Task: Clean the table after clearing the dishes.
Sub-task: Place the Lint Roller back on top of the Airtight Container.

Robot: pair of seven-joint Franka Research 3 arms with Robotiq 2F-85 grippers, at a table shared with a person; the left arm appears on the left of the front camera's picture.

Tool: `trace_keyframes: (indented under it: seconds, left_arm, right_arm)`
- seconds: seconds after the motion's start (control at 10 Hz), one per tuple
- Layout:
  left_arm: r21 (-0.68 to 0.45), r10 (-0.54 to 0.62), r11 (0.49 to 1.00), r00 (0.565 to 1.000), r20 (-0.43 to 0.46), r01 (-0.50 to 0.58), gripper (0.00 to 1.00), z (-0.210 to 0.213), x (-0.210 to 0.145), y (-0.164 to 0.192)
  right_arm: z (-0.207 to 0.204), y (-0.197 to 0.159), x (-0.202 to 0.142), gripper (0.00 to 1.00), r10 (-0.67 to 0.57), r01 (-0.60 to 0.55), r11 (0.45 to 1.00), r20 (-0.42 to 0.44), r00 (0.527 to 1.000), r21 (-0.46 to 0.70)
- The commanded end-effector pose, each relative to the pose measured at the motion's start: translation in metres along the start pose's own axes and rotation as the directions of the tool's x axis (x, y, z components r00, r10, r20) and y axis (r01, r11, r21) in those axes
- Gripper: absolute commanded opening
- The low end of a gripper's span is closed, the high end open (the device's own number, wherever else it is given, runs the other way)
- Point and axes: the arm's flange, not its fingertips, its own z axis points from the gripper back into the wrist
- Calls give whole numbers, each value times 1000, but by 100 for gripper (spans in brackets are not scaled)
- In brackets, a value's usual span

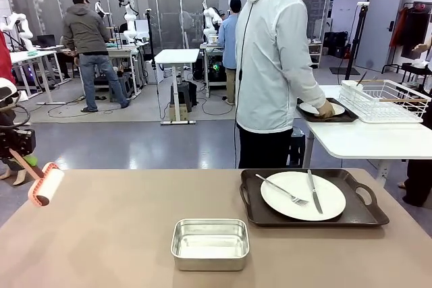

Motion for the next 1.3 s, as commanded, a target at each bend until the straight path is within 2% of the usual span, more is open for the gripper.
trace_keyframes:
  seconds: [0.0,0.4,0.5,0.6,0.8,1.0,1.2]
  left_arm:
    - [-1,-15,1000,1000,13,15,21,4,1,1]
    - [-1,-3,1000,1000,0,3,21,0,0,-1]
    - [45,-272,961,962,-34,273,21,13,4,-55]
    - [79,-467,878,881,-73,472,21,23,-3,-105]
    - [5,-722,686,682,-117,728,21,37,-35,-188]
    - [-112,-887,457,445,-122,882,21,44,-76,-254]
    - [-164,-978,203,194,-71,965,21,48,-107,-318]
  right_arm:
    - [0,3,0,100,5,-5,1000,2,1000,8]
    - [0,3,0,100,5,-5,1000,2,1000,8]
    - [0,3,0,100,5,-5,1000,2,1000,8]
    - [0,3,0,100,5,-5,1000,2,1000,8]
    - [0,3,0,100,5,-5,1000,2,1000,8]
    - [0,3,0,100,5,-5,1000,2,1000,8]
    - [0,3,0,100,5,-5,1000,2,1000,8]
